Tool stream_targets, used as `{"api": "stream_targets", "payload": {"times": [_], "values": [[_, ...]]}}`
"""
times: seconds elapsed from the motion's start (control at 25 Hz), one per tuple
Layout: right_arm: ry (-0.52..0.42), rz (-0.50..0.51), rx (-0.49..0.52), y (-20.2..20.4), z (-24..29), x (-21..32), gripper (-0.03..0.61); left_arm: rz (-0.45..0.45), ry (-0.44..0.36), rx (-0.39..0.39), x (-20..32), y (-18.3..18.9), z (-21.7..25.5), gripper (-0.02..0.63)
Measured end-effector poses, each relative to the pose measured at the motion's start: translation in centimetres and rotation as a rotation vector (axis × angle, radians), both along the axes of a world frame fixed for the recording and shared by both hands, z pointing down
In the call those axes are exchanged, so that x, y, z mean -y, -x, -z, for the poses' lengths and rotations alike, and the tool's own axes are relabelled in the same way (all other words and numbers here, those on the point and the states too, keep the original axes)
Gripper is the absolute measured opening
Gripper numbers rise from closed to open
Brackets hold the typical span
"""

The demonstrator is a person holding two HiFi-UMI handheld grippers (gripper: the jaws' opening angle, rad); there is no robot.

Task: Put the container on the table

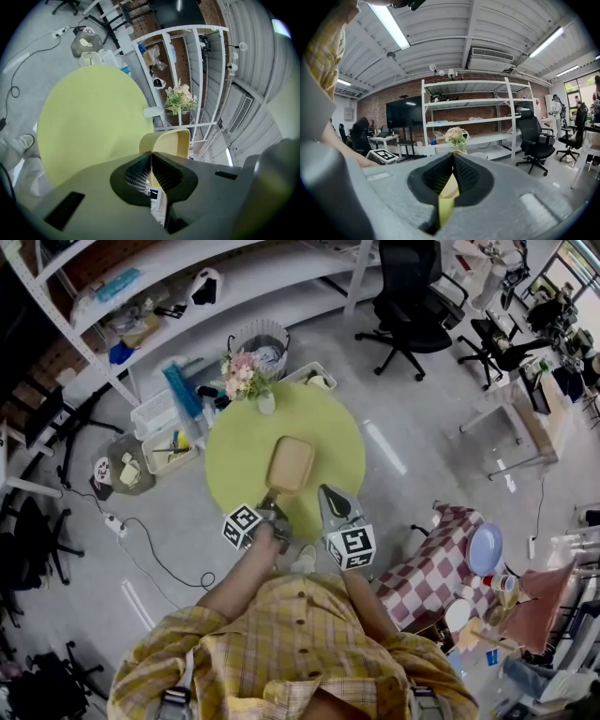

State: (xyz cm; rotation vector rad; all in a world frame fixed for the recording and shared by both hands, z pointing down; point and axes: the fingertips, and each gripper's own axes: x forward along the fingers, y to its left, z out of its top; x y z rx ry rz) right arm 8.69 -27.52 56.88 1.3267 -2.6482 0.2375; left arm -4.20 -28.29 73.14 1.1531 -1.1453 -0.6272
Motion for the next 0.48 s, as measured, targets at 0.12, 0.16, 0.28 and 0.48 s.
{"api": "stream_targets", "payload": {"times": [0.12, 0.16, 0.28, 0.48], "values": [[0.001, 0.0, -0.001, 0.1, -0.1, 0.2, -0.002, 0.009, 0.019, 0.008, 0.3, 0.5, -1.0, 0.015], [0.002, -0.002, -0.002, 0.1, -0.1, 0.2, -0.002, 0.011, 0.027, 0.012, 0.4, 0.7, -1.4, 0.015], [0.005, -0.005, -0.005, 0.1, -0.3, 0.1, -0.002, 0.017, 0.056, 0.026, 0.4, 1.4, -2.9, 0.017], [0.007, -0.011, -0.017, -0.3, -0.4, 0.2, -0.002, 0.012, 0.092, 0.046, 0.6, 1.5, -4.8, 0.017]]}}
